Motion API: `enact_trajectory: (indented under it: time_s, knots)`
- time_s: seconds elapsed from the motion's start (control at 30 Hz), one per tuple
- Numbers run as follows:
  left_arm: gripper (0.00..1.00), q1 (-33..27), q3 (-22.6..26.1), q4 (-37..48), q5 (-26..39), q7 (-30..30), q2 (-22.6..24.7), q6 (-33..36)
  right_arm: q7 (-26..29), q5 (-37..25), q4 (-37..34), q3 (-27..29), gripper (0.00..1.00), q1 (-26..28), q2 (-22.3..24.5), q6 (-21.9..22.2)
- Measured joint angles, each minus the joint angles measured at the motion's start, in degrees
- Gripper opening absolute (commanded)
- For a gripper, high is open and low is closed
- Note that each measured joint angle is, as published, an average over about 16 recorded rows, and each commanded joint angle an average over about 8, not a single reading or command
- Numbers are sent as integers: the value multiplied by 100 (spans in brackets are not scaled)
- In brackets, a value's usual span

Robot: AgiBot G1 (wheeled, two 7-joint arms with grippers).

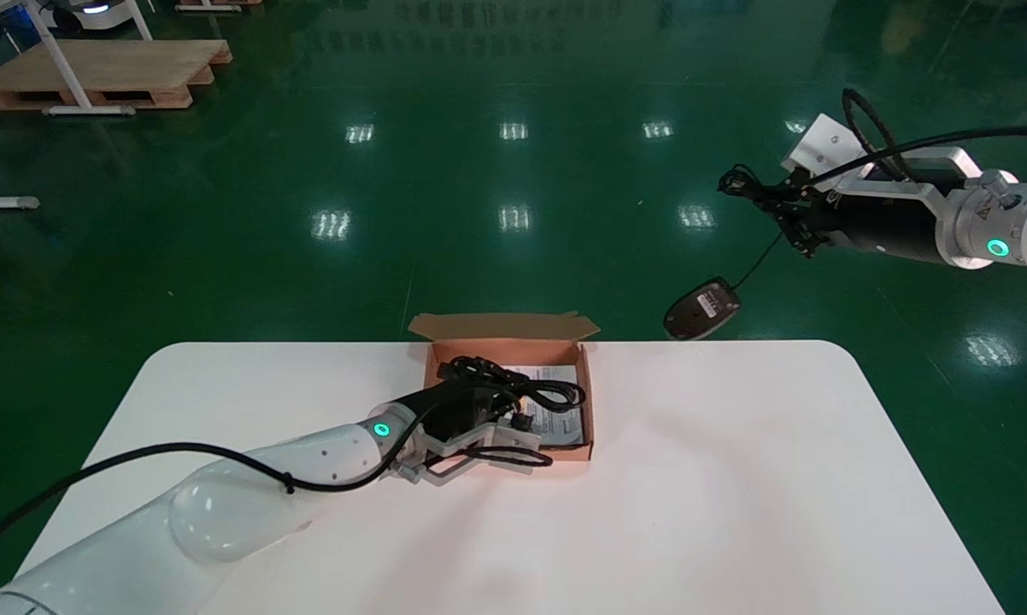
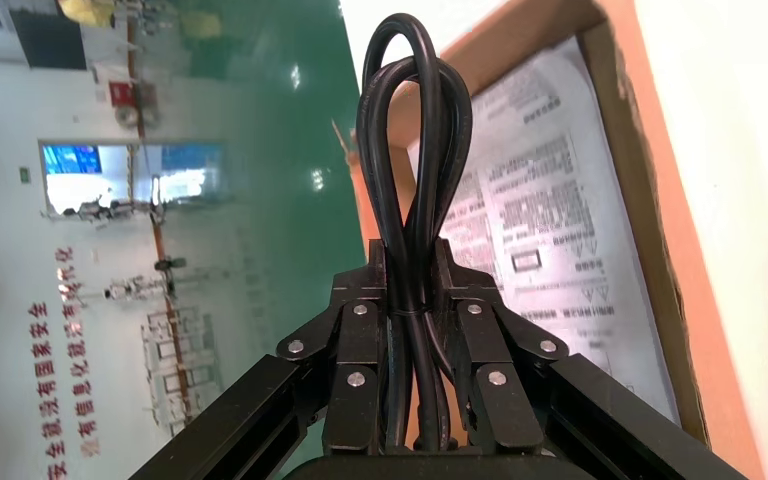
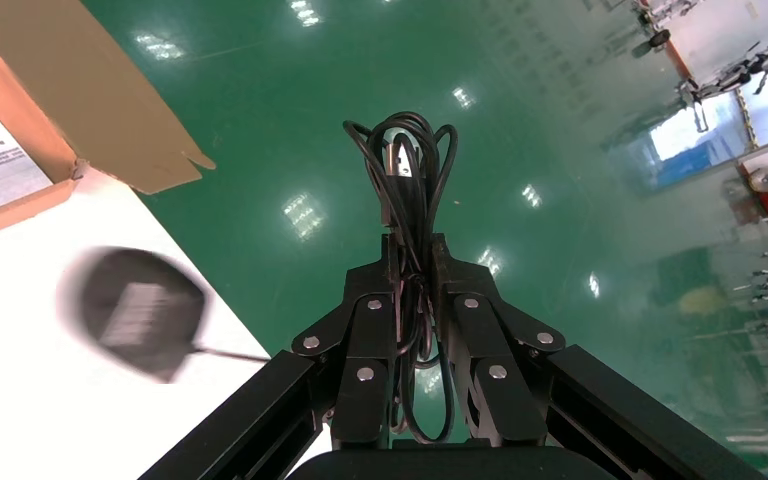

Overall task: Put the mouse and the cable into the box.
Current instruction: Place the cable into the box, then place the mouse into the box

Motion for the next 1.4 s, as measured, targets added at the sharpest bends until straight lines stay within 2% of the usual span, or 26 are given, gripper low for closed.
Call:
enact_trajectory:
  time_s: [0.2,0.23,0.27,1.03,1.2,1.4]
  knots:
    - [81,-50,195,168,-332,130,2,-96,0,0,-1,0,0,1,1,0]
    - [93,-56,217,187,-369,142,2,-107,0,1,-1,1,0,1,1,0]
    - [100,-61,237,203,-398,154,3,-116,0,1,-1,1,0,1,1,0]
    - [100,-65,253,195,-443,133,-30,-107,0,3,-1,1,0,-2,1,1]
    - [100,-82,274,266,-527,-107,-41,-95,0,3,-1,1,0,-2,1,1]
    - [100,-158,456,387,-657,-696,-30,-160,0,3,-1,1,0,-3,1,1]
